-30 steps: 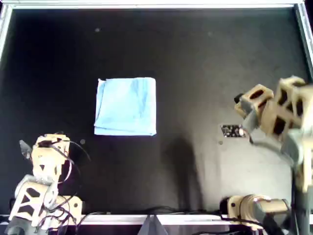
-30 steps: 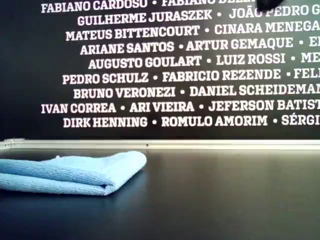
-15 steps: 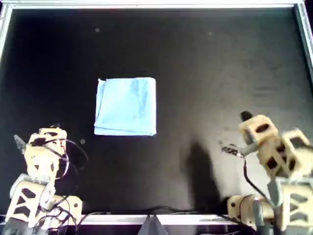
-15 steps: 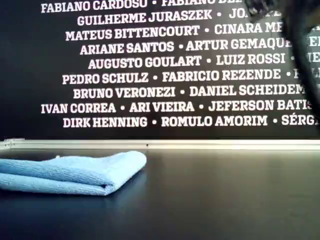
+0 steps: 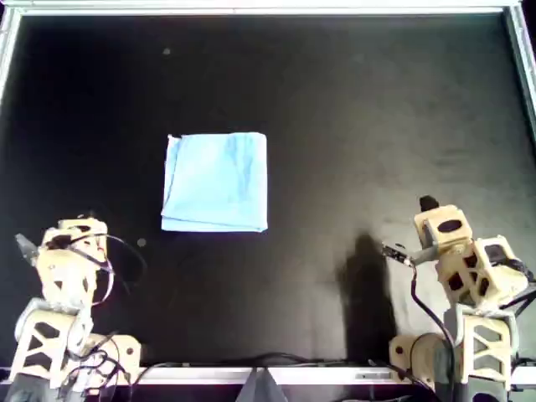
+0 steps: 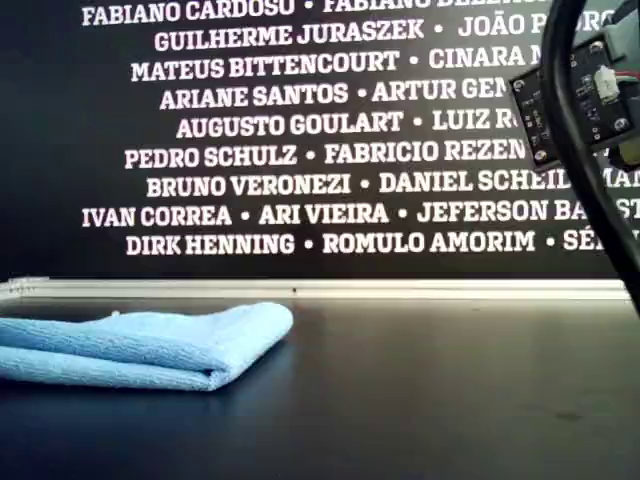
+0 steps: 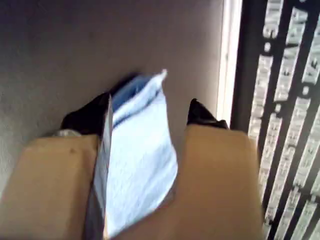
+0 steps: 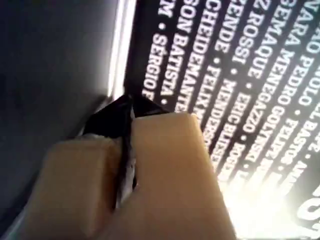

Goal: Fold a cloth

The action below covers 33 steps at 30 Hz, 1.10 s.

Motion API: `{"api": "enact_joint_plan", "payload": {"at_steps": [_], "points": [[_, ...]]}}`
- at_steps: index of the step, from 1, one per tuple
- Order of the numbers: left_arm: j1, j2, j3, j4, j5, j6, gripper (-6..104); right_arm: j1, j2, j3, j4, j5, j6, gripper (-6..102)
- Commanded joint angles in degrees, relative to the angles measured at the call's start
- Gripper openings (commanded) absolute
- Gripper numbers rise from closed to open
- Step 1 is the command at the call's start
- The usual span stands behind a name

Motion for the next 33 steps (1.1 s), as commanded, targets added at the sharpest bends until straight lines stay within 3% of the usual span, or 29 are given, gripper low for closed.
{"api": "enact_joint_plan", "payload": {"at_steps": [1,3,7,9,20,23,29,33], "points": [[2.5,1.0,1.4,0.1,-0.4,-0.1,53,-0.5,2.4,0.9,-3.3,0.4,1.76,-2],[2.5,1.0,3.9,0.1,0.1,-0.1,53,-0.7,2.3,1.0,-3.1,0.4,5.01,-2],[2.5,1.0,4.5,0.1,-0.4,-0.1,53,-0.7,2.3,1.0,-1.8,0.4,14.68,-2],[2.5,1.0,4.6,0.1,-0.4,0.0,50,-0.8,2.4,1.0,-1.0,0.4,17.05,-2],[2.5,1.0,4.6,0.1,0.6,0.0,-3,-1.0,2.5,1.1,10.5,0.5,17.23,-2],[2.5,1.0,4.6,0.2,0.6,0.0,-2,-1.1,2.5,1.1,13.4,2.8,17.23,-2],[2.5,1.0,4.6,0.9,0.5,0.0,-1,-0.7,2.5,1.1,17.4,13.6,17.23,-2],[2.5,1.0,4.6,6.9,0.6,-0.1,-1,-0.6,2.5,1.1,17.6,16.5,17.23,-2]]}}
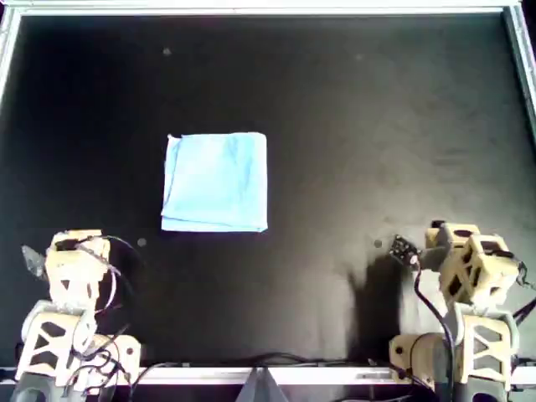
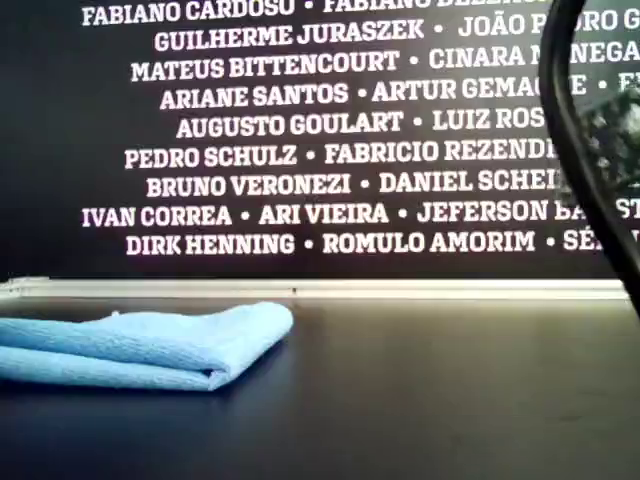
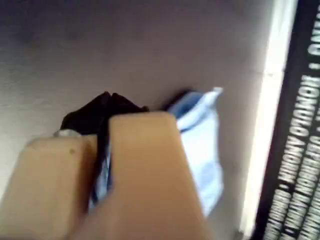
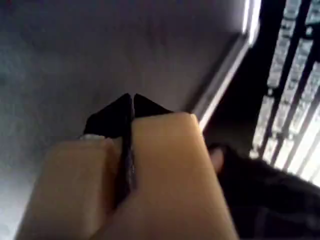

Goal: Fold a cloth

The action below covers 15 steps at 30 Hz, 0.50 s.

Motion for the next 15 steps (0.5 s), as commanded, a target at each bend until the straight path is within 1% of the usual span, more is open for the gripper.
{"api": "enact_joint_plan", "payload": {"at_steps": [1,5,11,15], "points": [[1.5,0.8,-0.6,4.4,0.3,-0.1,-1,-0.2,2.5,0.7,0.8,1.4,0.44,-2],[1.5,0.8,-0.6,7.2,0.3,-0.1,-1,0.4,2.5,0.7,1.7,0.8,0.44,-2],[1.6,0.8,-0.6,8.1,0.3,-0.2,-1,0.6,2.5,0.7,10.1,0.8,0.44,-2],[1.6,0.8,-0.6,9.3,0.3,-0.2,-1,0.6,2.5,0.7,11.1,1.2,0.44,-2]]}}
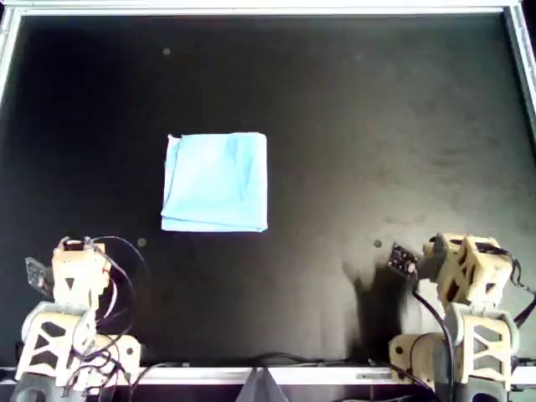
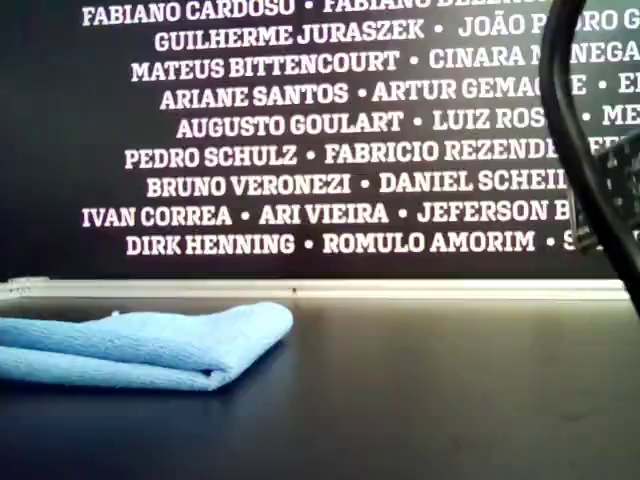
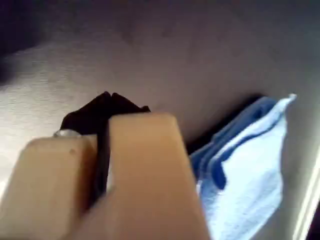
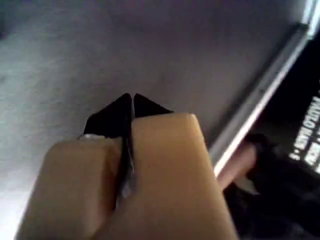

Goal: Fold a cloth

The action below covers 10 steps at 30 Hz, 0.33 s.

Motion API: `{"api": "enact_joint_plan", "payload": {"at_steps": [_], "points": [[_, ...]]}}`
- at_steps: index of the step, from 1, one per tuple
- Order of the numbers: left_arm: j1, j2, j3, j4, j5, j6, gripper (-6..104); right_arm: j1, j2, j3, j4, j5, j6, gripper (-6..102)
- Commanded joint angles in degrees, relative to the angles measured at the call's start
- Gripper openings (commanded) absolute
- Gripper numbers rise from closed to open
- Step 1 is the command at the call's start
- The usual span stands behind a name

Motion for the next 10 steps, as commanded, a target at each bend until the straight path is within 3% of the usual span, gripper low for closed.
{"api": "enact_joint_plan", "payload": {"at_steps": [1,5,10], "points": [[1.6,0.8,-0.6,0.2,0.3,-0.2,-1,0.5,2.5,0.7,1.1,0.5,0.44,-2],[1.6,0.8,-0.6,0.2,0.3,-0.2,-1,0.2,2.5,0.7,1.2,0.1,-0.35,-2],[1.5,0.7,-0.5,0.3,0.2,-0.1,-1,0.3,2.5,0.7,1.2,0.0,-3.69,-2]]}}
